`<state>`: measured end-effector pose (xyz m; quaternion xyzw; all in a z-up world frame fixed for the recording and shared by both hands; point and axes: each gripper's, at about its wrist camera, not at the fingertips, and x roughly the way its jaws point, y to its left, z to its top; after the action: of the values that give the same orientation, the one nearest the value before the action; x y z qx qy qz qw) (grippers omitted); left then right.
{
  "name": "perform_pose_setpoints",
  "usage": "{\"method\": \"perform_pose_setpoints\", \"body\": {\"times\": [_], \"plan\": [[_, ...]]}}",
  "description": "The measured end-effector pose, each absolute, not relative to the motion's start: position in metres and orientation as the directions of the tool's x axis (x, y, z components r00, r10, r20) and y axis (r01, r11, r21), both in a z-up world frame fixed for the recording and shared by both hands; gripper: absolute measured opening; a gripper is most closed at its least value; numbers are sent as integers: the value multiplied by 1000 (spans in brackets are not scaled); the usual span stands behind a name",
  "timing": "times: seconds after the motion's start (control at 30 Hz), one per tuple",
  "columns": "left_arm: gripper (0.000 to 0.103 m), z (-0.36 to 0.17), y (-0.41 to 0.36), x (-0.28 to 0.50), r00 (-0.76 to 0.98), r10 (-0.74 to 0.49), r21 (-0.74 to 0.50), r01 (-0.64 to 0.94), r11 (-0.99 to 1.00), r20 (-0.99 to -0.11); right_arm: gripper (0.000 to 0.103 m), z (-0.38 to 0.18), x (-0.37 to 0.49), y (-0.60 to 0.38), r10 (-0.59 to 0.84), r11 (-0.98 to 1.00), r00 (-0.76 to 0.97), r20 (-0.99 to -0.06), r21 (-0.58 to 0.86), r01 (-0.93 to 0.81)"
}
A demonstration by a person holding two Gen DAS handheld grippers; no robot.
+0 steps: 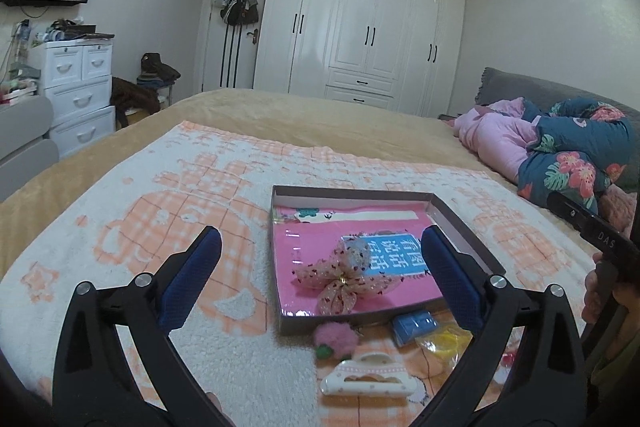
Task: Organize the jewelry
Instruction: 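Withdraw both tools from the tray toward the loose items beside it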
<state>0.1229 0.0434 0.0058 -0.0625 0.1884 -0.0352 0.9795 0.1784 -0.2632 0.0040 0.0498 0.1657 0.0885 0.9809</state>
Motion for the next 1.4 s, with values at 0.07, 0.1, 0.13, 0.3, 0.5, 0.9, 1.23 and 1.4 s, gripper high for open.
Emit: {"method": "perform_pose_setpoints", "body": {"times": [0.07, 0.1, 0.13, 0.3, 0.5, 0.9, 1.23, 1.4], "plan": [[92, 4, 41, 119, 922, -98, -130, 53, 990, -374, 96, 5, 172, -264, 195, 979, 928, -318, 123, -163], [92, 3, 41, 117, 921, -99, -129, 54, 990, -377, 96, 5, 169, -263, 197, 979, 928, -318, 119, -167], [92, 1, 40, 115, 918, -101, -126, 56, 990, -384, 96, 5, 167, -262, 200, 978, 927, -317, 117, -171], [92, -3, 38, 107, 910, -109, -121, 65, 991, -400, 96, 2, 151, -254, 228, 973, 913, -338, 99, -207], [92, -8, 38, 98, 903, -108, -114, 66, 991, -416, 96, -9, 130, -239, 263, 964, 890, -373, 58, -261], [92, -26, 25, 82, 867, -136, -86, 107, 990, -479, 96, -31, 101, -220, 291, 945, 840, -458, -1, -327], [92, -38, 7, 82, 837, -163, -48, 161, 986, -523, 96, -49, 85, -222, 258, 954, 811, -525, 5, -300], [92, -49, 2, 87, 817, -165, -39, 172, 984, -553, 96, -61, 79, -223, 240, 960, 788, -566, 19, -278]]}}
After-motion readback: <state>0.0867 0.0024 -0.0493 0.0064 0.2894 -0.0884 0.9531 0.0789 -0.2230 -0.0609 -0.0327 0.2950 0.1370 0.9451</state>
